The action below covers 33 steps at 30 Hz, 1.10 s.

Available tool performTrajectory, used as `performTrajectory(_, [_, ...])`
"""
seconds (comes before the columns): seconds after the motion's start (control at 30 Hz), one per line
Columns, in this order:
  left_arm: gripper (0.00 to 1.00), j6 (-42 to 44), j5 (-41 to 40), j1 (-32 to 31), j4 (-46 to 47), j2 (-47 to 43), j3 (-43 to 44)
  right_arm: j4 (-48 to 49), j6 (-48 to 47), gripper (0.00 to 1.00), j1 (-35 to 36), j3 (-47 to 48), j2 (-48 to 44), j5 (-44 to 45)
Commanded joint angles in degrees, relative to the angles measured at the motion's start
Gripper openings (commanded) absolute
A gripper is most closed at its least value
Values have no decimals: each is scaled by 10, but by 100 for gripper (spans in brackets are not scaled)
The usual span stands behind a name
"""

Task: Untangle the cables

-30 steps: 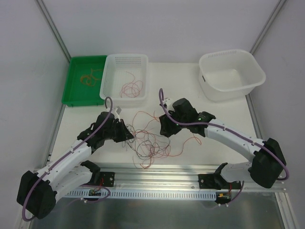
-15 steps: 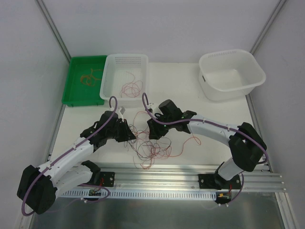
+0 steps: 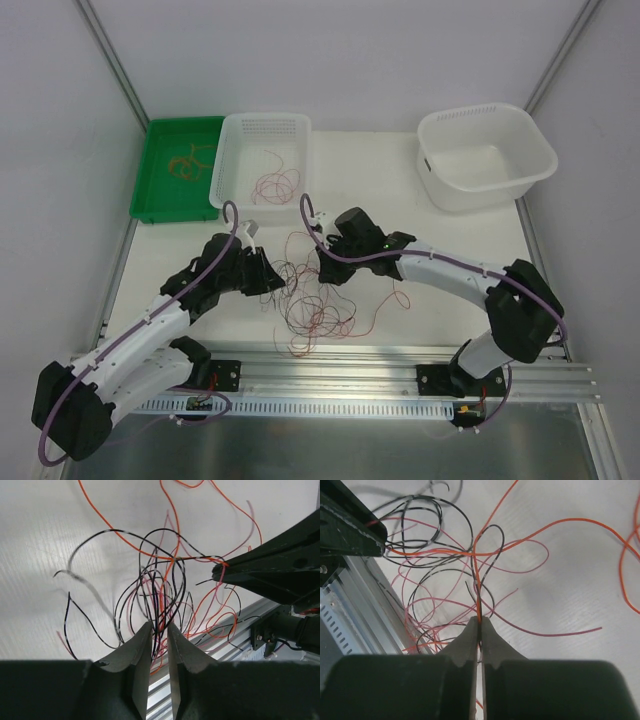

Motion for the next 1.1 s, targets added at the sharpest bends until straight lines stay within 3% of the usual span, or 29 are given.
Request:
performTrajectory(0.0, [19, -3, -24, -5, 11, -22, -5, -29, -20, 1, -5, -6, -83, 55])
performTrajectory(0.17, [17, -3, -23, -4, 10, -18, -1, -71, -12, 1, -43, -42, -184, 71])
performTrajectory(0.33, [1, -11, -17, -4, 10, -2, 2, -108, -8, 1, -44, -41, -252, 89])
performTrajectory(0.5, [0, -12, -21, -4, 10, 7, 7, -152, -10, 1, -44, -28, -307, 149])
performTrajectory(0.6, [0, -13, -17, -5, 11, 7, 8, -167, -19, 1, -47, -16, -321, 133])
performTrajectory(0.63, [3, -13, -15, -5, 12, 7, 9, -173, -20, 1, -46, -14, -326, 128])
performTrajectory(0.67, [20, -13, -11, -5, 13, 9, 15, -175, -21, 1, -47, -14, -328, 123])
performTrajectory(0.8, [59, -27, 10, -4, 34, 19, 38, -172, -18, 1, -46, -20, -330, 117])
performTrajectory(0.83, [65, -33, 13, -6, 39, 24, 44, -170, -16, 1, -46, -24, -329, 116])
performTrajectory(0.97, [77, -32, 16, -13, 64, 76, 79, -155, -7, 1, -46, -35, -332, 103])
performTrajectory(1.07, [77, -44, 27, -25, 77, 120, 103, -151, -2, 1, -46, -36, -329, 100])
